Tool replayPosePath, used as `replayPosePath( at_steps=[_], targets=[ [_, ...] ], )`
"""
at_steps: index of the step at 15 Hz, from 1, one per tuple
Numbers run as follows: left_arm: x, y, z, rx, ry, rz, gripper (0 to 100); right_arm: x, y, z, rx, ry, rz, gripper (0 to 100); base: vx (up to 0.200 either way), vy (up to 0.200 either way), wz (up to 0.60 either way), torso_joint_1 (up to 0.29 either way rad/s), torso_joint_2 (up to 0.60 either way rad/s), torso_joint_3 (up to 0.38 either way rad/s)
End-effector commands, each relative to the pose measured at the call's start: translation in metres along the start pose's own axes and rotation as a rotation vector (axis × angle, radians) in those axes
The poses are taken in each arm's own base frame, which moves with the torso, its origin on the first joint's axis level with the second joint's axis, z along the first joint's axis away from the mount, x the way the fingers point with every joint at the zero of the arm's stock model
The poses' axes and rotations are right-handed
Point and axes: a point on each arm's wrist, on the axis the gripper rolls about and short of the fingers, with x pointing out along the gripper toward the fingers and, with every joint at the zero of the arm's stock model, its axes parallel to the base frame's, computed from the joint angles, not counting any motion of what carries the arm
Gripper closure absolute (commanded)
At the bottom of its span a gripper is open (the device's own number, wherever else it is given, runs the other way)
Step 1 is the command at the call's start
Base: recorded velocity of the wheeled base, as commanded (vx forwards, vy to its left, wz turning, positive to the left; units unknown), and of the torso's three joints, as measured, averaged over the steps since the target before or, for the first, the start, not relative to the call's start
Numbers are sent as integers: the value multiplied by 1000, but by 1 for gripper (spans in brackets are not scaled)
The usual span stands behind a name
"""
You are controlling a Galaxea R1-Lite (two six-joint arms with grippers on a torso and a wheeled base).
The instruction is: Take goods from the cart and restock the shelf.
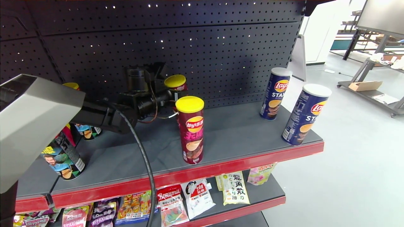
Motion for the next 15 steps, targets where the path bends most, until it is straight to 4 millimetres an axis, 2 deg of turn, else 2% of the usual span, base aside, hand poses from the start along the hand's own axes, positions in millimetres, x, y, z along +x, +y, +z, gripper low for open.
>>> replayPosePath(
  at_steps=[1, 9, 15],
  targets=[
    [-2, 0, 3, 2, -4, 0, 100, 0, 0, 0, 0, 2, 0, 0, 0, 0, 0, 0, 0, 0],
    [4, -5, -13, -1, 57, -12, 100, 0, 0, 0, 0, 0, 0, 0, 0, 0, 0, 0, 0, 0],
    [4, -9, -9, 2, 45, -20, 100, 0, 0, 0, 0, 2, 0, 0, 0, 0, 0, 0, 0, 0]
  ],
)
